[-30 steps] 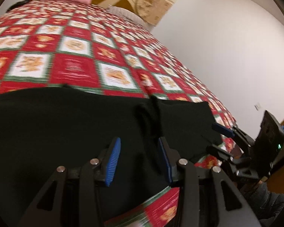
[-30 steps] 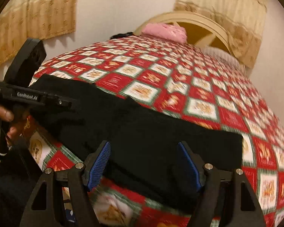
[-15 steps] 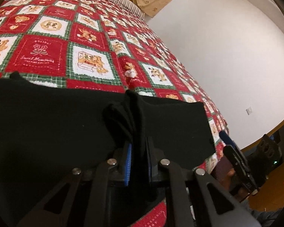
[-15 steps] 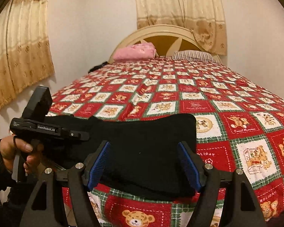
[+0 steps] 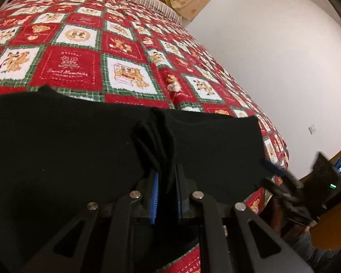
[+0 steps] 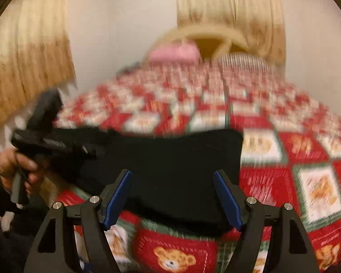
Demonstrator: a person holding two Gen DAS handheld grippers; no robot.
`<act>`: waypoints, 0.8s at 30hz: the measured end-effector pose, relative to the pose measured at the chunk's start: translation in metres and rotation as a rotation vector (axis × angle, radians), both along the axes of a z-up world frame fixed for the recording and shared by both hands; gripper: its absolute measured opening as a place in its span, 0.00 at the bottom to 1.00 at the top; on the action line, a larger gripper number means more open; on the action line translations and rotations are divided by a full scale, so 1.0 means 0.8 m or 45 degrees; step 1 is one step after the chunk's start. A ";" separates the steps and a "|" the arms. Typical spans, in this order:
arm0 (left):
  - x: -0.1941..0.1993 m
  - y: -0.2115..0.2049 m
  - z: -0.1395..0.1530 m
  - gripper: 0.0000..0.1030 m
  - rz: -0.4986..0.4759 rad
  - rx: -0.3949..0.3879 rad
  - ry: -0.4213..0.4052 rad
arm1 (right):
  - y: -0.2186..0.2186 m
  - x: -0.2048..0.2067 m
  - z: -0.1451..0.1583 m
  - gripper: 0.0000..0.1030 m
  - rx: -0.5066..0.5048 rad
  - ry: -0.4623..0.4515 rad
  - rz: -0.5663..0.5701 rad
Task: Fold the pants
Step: 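Fold the held pants over with the left gripper and open it, then grasp the end of the pants with the left gripper and lift it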
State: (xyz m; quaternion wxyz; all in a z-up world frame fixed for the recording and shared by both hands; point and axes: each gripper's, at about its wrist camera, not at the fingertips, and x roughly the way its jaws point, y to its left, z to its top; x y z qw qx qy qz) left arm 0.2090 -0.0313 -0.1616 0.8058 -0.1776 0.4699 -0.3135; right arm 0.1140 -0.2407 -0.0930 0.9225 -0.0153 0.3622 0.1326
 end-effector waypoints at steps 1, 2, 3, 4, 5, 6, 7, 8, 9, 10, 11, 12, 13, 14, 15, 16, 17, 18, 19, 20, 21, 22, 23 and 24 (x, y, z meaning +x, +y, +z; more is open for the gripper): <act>-0.001 0.000 0.001 0.19 0.000 -0.003 -0.001 | -0.005 0.004 -0.007 0.73 0.002 0.027 -0.011; -0.002 0.002 0.003 0.19 0.002 -0.007 -0.005 | -0.006 0.002 -0.005 0.73 0.009 0.002 0.000; -0.003 0.004 0.005 0.21 0.001 -0.011 -0.008 | -0.005 0.000 -0.002 0.73 0.006 -0.001 0.009; -0.004 0.006 0.007 0.22 0.001 -0.011 -0.012 | -0.003 -0.001 0.001 0.73 -0.002 0.000 0.017; -0.006 0.010 0.010 0.28 0.005 -0.005 -0.022 | -0.001 -0.003 0.003 0.73 -0.009 -0.006 0.028; -0.010 0.020 0.017 0.41 0.024 0.018 -0.045 | 0.002 -0.007 0.008 0.73 -0.012 -0.030 0.043; -0.011 0.027 0.021 0.47 0.041 0.033 -0.063 | 0.004 -0.009 0.011 0.73 -0.015 -0.050 0.055; -0.016 0.039 0.026 0.56 0.065 0.051 -0.094 | 0.009 -0.012 0.015 0.73 -0.023 -0.067 0.076; -0.022 0.056 0.033 0.59 0.097 0.079 -0.136 | 0.012 -0.013 0.019 0.73 -0.031 -0.083 0.097; -0.027 0.075 0.038 0.59 0.132 0.127 -0.170 | 0.018 -0.016 0.023 0.73 -0.042 -0.102 0.117; -0.029 0.087 0.040 0.59 0.154 0.161 -0.188 | 0.024 -0.019 0.026 0.73 -0.058 -0.121 0.137; -0.035 0.115 0.045 0.59 0.208 0.228 -0.221 | 0.031 -0.021 0.028 0.73 -0.081 -0.143 0.160; -0.037 0.131 0.046 0.59 0.241 0.261 -0.235 | 0.035 -0.021 0.030 0.73 -0.092 -0.157 0.177; -0.038 0.154 0.047 0.59 0.292 0.303 -0.252 | 0.041 -0.022 0.031 0.73 -0.095 -0.174 0.198; -0.042 0.182 0.048 0.59 0.350 0.342 -0.265 | 0.045 -0.021 0.032 0.73 -0.091 -0.183 0.209; -0.043 0.201 0.047 0.59 0.392 0.369 -0.265 | 0.048 -0.021 0.032 0.73 -0.084 -0.189 0.217; -0.045 0.223 0.045 0.59 0.437 0.398 -0.258 | 0.051 -0.021 0.031 0.73 -0.076 -0.191 0.224; -0.046 0.247 0.042 0.59 0.490 0.423 -0.249 | 0.055 -0.020 0.030 0.73 -0.069 -0.190 0.232; -0.047 0.269 0.038 0.59 0.535 0.433 -0.240 | 0.058 -0.020 0.028 0.73 -0.065 -0.190 0.237; -0.049 0.284 0.034 0.59 0.565 0.442 -0.234 | 0.062 -0.020 0.027 0.73 -0.064 -0.191 0.240; -0.049 0.297 0.028 0.59 0.595 0.451 -0.226 | 0.067 -0.019 0.026 0.73 -0.068 -0.186 0.248; -0.048 0.305 0.023 0.59 0.613 0.448 -0.217 | 0.067 -0.019 0.026 0.73 -0.068 -0.186 0.248; -0.046 0.314 0.014 0.59 0.625 0.432 -0.202 | 0.076 -0.018 0.024 0.73 -0.083 -0.183 0.262; -0.045 0.318 0.008 0.59 0.634 0.425 -0.188 | 0.078 -0.019 0.024 0.73 -0.090 -0.184 0.266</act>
